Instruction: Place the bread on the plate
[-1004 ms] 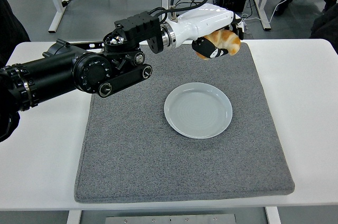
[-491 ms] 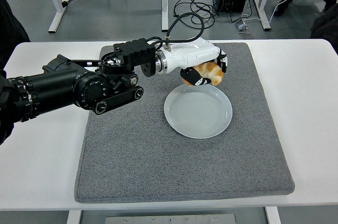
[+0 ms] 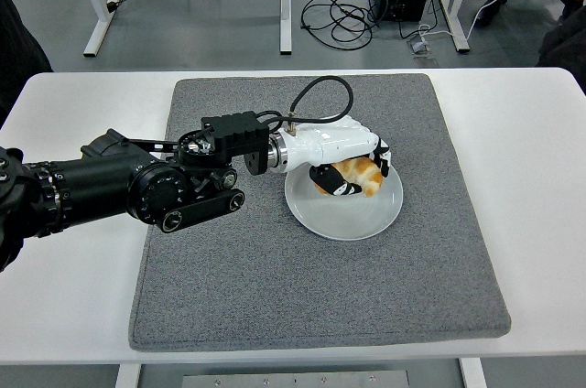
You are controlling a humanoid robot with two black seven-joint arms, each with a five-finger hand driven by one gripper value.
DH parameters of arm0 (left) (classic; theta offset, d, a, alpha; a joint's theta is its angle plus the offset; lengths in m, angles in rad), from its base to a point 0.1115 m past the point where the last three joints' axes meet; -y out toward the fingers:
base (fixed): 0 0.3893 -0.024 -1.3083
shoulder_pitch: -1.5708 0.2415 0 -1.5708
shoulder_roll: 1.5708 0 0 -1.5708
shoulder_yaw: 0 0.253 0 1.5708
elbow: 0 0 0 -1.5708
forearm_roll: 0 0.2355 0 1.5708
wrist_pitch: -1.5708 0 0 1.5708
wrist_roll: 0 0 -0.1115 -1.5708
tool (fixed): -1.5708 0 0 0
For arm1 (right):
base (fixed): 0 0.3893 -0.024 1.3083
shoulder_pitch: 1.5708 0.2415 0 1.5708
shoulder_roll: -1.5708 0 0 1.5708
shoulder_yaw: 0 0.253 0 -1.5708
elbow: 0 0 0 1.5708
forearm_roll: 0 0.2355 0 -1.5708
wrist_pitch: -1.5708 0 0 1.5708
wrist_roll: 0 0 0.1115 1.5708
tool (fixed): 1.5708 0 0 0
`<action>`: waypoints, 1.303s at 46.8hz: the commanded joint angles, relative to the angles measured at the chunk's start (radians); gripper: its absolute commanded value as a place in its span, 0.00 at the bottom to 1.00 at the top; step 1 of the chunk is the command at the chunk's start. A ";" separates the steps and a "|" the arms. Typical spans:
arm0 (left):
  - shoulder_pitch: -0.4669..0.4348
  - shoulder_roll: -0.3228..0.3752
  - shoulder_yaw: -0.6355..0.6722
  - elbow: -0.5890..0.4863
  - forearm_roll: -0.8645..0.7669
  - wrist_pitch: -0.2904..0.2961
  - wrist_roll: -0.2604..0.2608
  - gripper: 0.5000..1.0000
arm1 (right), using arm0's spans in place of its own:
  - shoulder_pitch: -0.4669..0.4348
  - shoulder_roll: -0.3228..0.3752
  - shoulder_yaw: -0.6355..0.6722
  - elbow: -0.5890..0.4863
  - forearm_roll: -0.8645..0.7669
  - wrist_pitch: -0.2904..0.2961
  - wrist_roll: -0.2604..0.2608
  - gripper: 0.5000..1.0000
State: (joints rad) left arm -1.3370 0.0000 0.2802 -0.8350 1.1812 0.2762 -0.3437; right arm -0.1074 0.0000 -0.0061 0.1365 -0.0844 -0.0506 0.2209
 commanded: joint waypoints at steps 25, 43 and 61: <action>0.022 0.000 0.059 0.013 0.005 0.049 0.022 0.00 | 0.000 0.000 0.000 0.000 0.000 0.000 0.000 1.00; 0.033 0.000 0.060 0.013 0.008 0.049 0.022 0.00 | 0.000 0.000 0.000 0.000 0.000 0.000 0.000 1.00; 0.041 0.000 0.076 0.011 0.008 0.049 0.022 0.00 | 0.000 0.000 0.000 0.000 0.000 0.000 0.000 1.00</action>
State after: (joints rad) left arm -1.2961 0.0000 0.3557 -0.8233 1.1889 0.3252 -0.3221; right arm -0.1074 0.0000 -0.0061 0.1365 -0.0844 -0.0506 0.2209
